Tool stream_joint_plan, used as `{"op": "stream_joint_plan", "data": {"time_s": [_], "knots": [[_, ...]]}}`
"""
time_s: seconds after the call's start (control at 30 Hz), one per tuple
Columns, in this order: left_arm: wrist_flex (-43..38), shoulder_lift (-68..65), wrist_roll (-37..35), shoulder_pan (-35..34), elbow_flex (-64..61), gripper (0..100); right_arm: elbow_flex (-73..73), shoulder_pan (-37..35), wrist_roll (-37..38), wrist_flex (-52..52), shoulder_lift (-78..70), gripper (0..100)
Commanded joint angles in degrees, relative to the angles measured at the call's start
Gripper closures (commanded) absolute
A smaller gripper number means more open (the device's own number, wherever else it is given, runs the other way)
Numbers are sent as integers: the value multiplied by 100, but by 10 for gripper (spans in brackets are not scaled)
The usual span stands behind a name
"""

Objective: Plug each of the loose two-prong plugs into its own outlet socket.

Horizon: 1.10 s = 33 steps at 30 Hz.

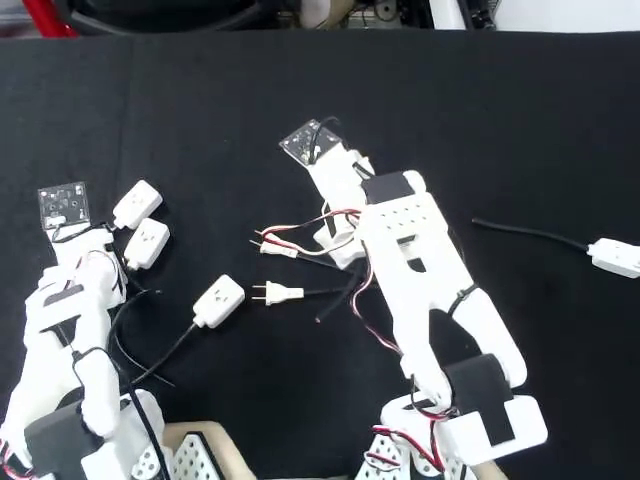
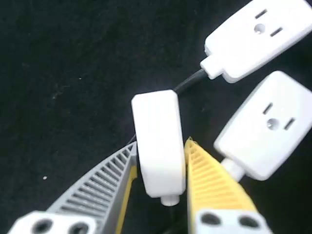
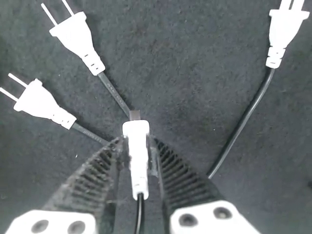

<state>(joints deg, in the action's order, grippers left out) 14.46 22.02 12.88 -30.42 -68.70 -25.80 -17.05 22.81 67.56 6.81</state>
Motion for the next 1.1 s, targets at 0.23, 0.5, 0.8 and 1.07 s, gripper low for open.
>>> {"op": "stream_joint_plan", "data": {"time_s": [0.23, 0.5, 0.8, 1.07], "knots": [[756, 1020, 79, -66, 145, 967, 31, -35, -26, -62, 22, 986], [3560, 4062, 747, 40, 1077, 967, 31, 62, -26, -9, 66, 986], [5811, 5609, 1934, 1631, 2237, 967, 576, 870, -26, 607, 75, 986], [5582, 5565, 2743, 3899, 681, 970, 831, 1468, -26, 703, 75, 986]]}}
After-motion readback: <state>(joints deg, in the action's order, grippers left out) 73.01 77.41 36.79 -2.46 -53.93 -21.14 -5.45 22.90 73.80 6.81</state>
